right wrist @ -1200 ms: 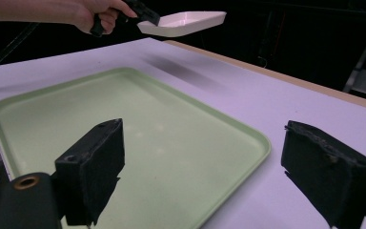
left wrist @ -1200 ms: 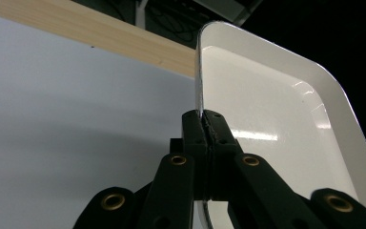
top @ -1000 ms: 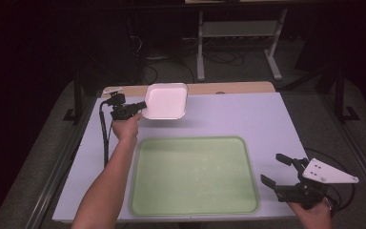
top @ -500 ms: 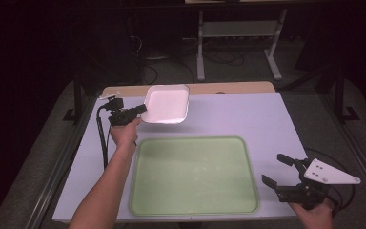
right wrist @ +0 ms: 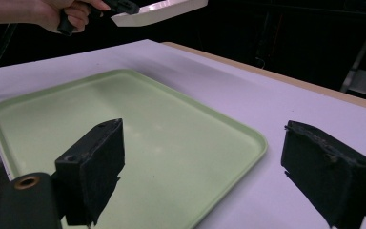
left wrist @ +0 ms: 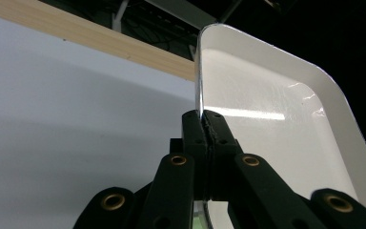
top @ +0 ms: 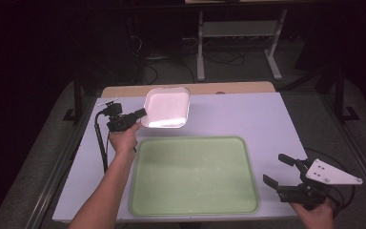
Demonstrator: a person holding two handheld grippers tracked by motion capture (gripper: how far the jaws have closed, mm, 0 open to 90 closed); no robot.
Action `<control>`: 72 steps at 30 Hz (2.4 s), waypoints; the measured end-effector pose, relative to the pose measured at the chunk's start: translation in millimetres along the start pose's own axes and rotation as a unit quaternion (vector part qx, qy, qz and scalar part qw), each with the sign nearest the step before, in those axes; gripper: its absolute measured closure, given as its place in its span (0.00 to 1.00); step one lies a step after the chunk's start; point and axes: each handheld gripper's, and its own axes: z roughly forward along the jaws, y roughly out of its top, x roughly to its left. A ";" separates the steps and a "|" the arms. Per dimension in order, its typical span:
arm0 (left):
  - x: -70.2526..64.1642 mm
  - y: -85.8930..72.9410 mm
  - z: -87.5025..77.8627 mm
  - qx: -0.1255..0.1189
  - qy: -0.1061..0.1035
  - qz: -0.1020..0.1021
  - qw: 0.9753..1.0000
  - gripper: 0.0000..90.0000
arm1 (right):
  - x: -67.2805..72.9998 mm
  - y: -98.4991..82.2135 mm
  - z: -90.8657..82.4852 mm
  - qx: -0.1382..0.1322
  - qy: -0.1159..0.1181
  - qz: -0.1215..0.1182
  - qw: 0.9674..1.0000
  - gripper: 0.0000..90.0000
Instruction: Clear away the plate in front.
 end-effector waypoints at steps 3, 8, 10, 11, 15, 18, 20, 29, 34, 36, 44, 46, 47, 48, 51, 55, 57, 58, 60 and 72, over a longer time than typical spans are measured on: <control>-3.2 -4.7 -3.0 0.000 -0.003 0.001 1.000 0.99 | -0.1 0.2 1.1 0.000 0.002 -0.002 1.000 0.15; -5.2 -9.6 -5.4 0.003 -0.001 0.000 1.000 0.99 | 0.1 -0.2 1.6 0.001 0.004 -0.001 1.000 0.15; -5.6 -11.9 -6.7 0.003 -0.003 0.000 1.000 0.99 | 0.4 -0.4 1.1 0.000 0.003 -0.001 1.000 0.15; -6.9 -14.8 -7.8 0.003 -0.002 -0.002 1.000 0.99 | 0.4 -0.5 0.8 0.000 0.003 -0.001 1.000 0.15; -9.9 -21.1 -9.7 0.006 -0.004 0.000 1.000 0.99 | 0.3 -1.3 0.2 -0.001 0.002 0.002 1.000 0.15; -12.3 -24.7 -11.9 0.006 -0.004 0.003 1.000 0.99 | 1.3 -1.2 0.0 0.000 0.003 0.000 1.000 0.15; -13.7 -26.7 -14.0 0.003 -0.006 0.001 1.000 0.99 | 2.7 -0.9 -0.9 -0.001 0.004 -0.003 1.000 0.15; -15.2 -42.0 -23.2 0.004 -0.004 0.008 1.000 0.99 | 6.8 -1.1 -5.2 -0.005 0.002 -0.005 1.000 0.15; -14.5 -51.5 -30.2 0.003 0.000 0.006 1.000 0.99 | 9.0 -1.6 -6.2 -0.002 0.002 -0.006 1.000 0.15; -14.3 -54.7 -32.6 0.004 -0.003 0.004 1.000 0.99 | 9.7 -1.7 -6.4 -0.002 0.002 -0.006 1.000 0.15; -18.1 -67.9 -40.4 0.004 0.008 0.004 1.000 0.99 | 14.6 -1.2 -10.8 -0.002 0.004 -0.012 1.000 0.15; -19.7 -71.0 -42.4 0.002 0.010 0.006 1.000 0.99 | 14.9 -1.6 -11.8 -0.003 0.005 -0.010 1.000 0.15; -20.5 -72.9 -43.3 0.001 0.010 0.004 1.000 0.99 | 15.0 -1.8 -11.9 -0.003 0.005 -0.010 1.000 0.15; -21.2 -74.7 -44.3 0.004 0.009 0.005 1.000 0.99 | 15.3 -1.9 -12.0 -0.002 0.004 -0.010 1.000 0.15; -22.8 -79.8 -47.3 0.007 0.009 0.006 1.000 0.99 | 16.5 -1.8 -12.5 -0.003 0.005 -0.011 1.000 0.15; -24.5 -85.1 -49.7 0.007 0.011 0.004 1.000 0.99 | 17.4 -2.0 -12.6 -0.002 0.006 -0.012 1.000 0.15; -26.1 -87.6 -48.9 0.005 0.014 0.002 1.000 0.99 | 16.9 -2.1 -12.7 -0.002 0.006 -0.011 1.000 0.15; -26.1 -87.6 -48.9 0.005 0.014 0.002 1.000 0.99 | 16.6 -2.3 -12.9 -0.002 0.006 -0.009 1.000 0.15; -28.2 -91.9 -48.1 0.007 0.016 0.003 1.000 0.99 | 15.7 -3.0 -13.0 -0.003 0.006 -0.007 1.000 0.15; -29.9 -106.9 -49.8 0.011 0.019 -0.007 1.000 0.99 | 12.2 -6.3 -14.6 0.001 0.004 -0.005 1.000 0.15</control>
